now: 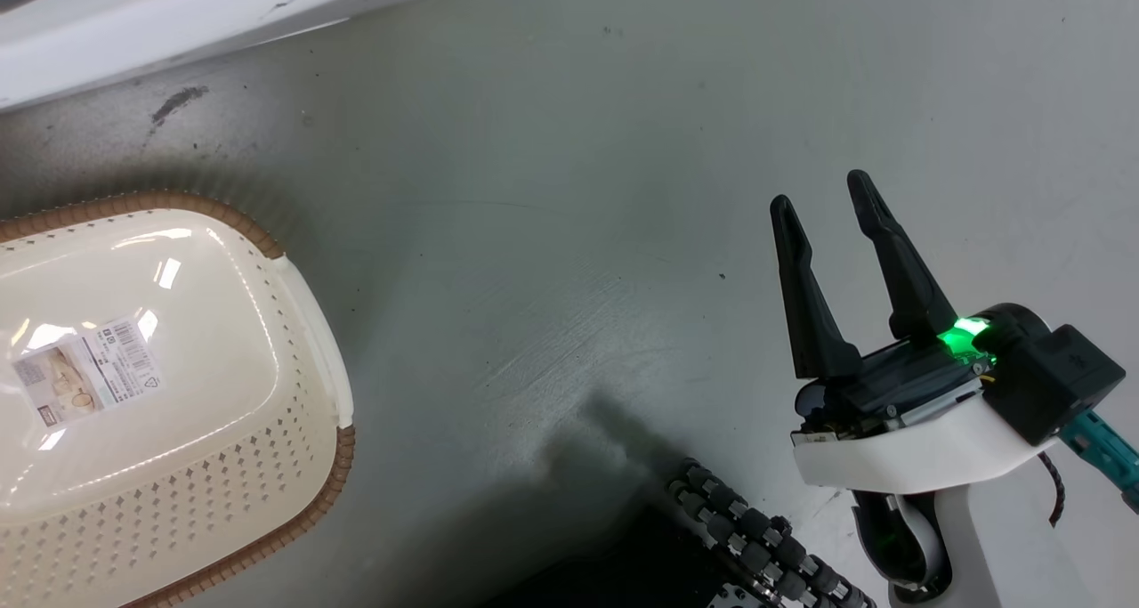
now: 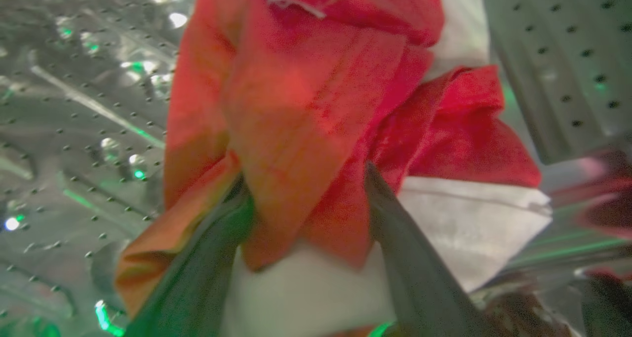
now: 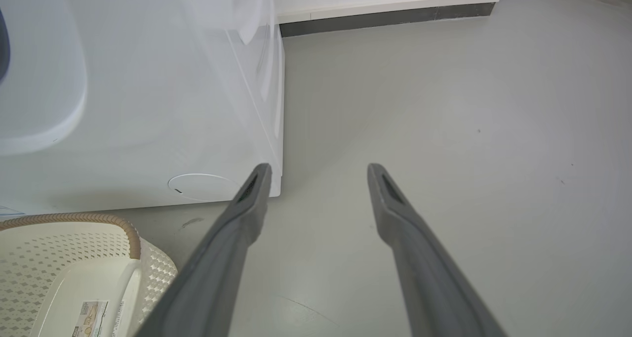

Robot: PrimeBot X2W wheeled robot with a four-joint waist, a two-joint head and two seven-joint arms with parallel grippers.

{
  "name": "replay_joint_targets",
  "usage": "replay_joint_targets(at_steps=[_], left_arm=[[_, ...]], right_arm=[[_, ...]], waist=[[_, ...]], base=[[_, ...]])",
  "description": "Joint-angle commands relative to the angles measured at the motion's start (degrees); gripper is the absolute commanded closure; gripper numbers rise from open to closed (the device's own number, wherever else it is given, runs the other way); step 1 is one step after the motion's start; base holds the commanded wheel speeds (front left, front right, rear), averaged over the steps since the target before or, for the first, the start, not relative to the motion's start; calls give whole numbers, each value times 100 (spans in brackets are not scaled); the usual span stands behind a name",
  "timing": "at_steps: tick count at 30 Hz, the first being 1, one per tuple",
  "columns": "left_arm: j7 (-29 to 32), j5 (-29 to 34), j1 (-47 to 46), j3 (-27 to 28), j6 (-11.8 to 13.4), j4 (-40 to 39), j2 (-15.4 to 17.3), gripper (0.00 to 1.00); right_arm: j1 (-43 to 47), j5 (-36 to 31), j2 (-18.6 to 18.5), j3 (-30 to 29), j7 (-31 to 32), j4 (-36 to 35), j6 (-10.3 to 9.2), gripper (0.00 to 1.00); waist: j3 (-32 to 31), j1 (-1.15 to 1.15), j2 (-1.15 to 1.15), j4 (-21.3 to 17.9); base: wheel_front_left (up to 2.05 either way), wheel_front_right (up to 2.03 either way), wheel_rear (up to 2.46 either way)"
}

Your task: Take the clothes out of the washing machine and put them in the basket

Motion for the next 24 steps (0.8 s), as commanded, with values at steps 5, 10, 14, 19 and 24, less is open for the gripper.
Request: replay_joint_targets(at_steps=[5, 10, 14, 19, 24], left_arm=[[138, -138, -36, -145, 7, 216, 243, 0], [190, -310, -44, -132, 7, 412, 191, 100], [93, -442, -58, -183, 7, 412, 180, 100], [-169, -476, -187, -248, 7, 356, 187, 100], [-670, -378, -319, -275, 16, 334, 174, 100]], right_arm=[[107, -31, 9, 3, -12, -27, -5, 0], [87, -77, 9, 29, -12, -10, -6, 0], [19, -59, 9, -24, -12, -38, -6, 0], [-59, -110, 9, 17, -12, -33, -6, 0], [-160, -113, 9, 67, -12, -6, -6, 0]], waist=[[83, 0, 0, 22], [155, 0, 0, 64], [175, 0, 0, 88], [161, 0, 0, 90], [54, 0, 0, 27]], base=[[0, 0, 0], [0, 0, 0], [0, 0, 0], [0, 0, 0], [0, 0, 0]])
